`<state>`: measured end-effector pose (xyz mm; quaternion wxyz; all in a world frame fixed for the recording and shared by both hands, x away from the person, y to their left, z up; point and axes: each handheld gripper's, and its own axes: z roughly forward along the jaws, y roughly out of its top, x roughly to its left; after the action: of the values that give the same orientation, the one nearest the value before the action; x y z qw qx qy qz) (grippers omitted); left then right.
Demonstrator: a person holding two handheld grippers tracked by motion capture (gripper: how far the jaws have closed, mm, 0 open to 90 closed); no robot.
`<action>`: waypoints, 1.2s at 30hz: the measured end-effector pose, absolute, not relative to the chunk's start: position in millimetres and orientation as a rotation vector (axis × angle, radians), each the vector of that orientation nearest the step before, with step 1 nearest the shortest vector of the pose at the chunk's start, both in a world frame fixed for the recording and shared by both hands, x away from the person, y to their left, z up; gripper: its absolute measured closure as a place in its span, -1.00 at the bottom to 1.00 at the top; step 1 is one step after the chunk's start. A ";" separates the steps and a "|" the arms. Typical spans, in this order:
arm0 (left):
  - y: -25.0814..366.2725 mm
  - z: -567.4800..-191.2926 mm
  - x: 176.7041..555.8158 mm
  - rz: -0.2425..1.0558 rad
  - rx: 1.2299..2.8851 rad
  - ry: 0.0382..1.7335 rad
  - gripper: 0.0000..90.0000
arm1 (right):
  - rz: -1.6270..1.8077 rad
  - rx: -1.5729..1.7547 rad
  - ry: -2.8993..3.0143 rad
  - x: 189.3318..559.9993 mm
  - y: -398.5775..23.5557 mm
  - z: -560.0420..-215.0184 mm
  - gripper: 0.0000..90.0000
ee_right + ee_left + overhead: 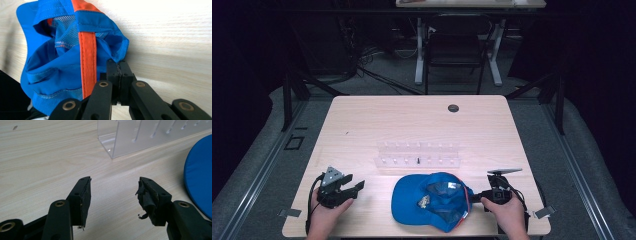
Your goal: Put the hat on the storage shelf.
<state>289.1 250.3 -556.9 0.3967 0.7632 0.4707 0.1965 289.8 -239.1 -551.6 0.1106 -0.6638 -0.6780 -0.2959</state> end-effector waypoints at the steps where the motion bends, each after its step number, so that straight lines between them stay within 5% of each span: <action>1: 250.3 -556.9 289.1 0.498 1.934 1.192 -0.01 | -0.869 -1.950 -1.992 289.8 -239.1 -551.6 1.00; 36: 249.1 -557.3 289.0 0.504 1.939 1.187 0.02 | -0.445 -1.892 -2.376 316.1 -224.9 -453.6 1.00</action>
<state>289.0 249.1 -557.3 0.3956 0.7648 0.4681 0.1988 316.1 -224.9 -453.6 0.0359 -0.6158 -0.7736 -0.1450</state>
